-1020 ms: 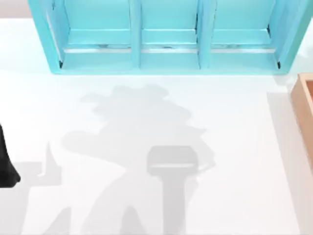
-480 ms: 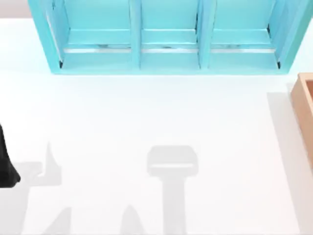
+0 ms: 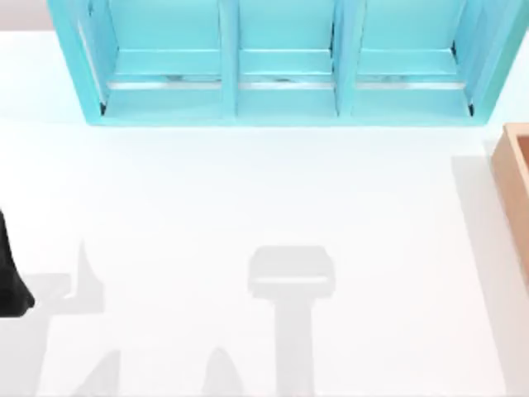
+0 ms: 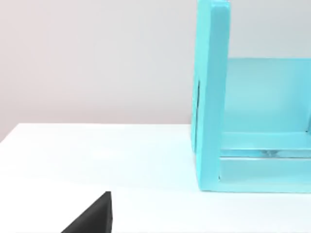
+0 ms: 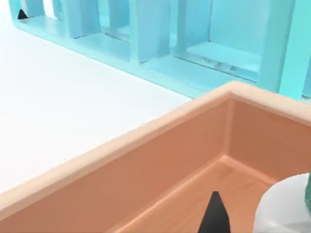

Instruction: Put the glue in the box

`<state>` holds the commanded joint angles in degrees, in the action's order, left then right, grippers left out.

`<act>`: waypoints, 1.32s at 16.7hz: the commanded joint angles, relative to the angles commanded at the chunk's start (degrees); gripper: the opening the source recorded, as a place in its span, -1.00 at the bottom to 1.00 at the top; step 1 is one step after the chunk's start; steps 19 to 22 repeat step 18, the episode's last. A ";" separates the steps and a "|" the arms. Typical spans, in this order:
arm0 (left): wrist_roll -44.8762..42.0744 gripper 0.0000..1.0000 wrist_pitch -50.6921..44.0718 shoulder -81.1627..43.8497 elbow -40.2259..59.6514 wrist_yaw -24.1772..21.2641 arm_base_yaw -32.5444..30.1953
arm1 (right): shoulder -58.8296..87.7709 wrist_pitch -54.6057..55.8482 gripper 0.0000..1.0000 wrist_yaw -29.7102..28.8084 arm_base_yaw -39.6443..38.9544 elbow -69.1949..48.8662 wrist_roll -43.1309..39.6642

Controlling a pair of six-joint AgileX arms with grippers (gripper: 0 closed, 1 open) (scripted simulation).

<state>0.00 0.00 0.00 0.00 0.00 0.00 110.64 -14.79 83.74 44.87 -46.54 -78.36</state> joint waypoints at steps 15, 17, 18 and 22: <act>0.00 1.00 0.00 0.00 0.00 0.00 0.00 | 0.00 0.00 1.00 0.00 0.00 0.00 0.00; 0.00 1.00 0.00 0.00 0.00 0.00 0.00 | 0.00 0.00 1.00 0.00 0.00 0.00 0.00; 0.00 1.00 0.00 0.00 0.00 0.00 0.00 | 0.00 0.00 1.00 0.00 0.00 0.00 0.00; 0.00 1.00 0.00 0.00 0.00 0.00 0.00 | 0.00 0.00 1.00 0.00 0.00 0.00 0.00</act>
